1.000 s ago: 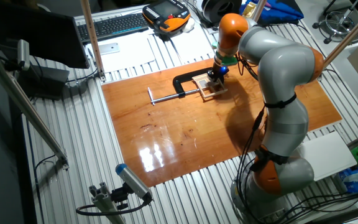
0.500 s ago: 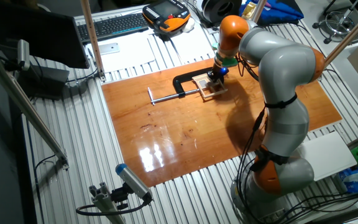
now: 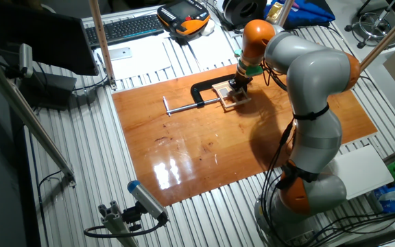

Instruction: Close a sliding window

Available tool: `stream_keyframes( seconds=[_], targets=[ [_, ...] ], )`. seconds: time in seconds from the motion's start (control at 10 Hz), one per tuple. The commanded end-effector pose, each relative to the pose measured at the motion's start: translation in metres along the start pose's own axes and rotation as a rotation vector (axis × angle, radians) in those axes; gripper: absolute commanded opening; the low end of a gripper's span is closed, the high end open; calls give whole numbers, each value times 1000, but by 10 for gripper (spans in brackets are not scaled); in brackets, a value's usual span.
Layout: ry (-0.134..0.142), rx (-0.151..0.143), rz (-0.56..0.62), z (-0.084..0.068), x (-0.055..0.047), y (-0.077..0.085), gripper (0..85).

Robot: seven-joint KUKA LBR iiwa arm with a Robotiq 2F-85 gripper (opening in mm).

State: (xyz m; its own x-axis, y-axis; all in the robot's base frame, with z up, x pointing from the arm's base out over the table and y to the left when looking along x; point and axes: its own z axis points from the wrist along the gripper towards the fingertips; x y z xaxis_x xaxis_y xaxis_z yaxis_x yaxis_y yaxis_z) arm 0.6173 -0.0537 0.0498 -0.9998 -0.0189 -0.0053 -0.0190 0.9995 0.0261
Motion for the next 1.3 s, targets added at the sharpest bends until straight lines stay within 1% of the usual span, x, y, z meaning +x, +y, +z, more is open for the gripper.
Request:
stream_keyframes(
  seconds=[0.0, 1.2],
  targets=[
    [0, 0, 0, 0, 0, 0, 0],
    [3, 0, 11, 5, 2, 0, 0]
  ],
)
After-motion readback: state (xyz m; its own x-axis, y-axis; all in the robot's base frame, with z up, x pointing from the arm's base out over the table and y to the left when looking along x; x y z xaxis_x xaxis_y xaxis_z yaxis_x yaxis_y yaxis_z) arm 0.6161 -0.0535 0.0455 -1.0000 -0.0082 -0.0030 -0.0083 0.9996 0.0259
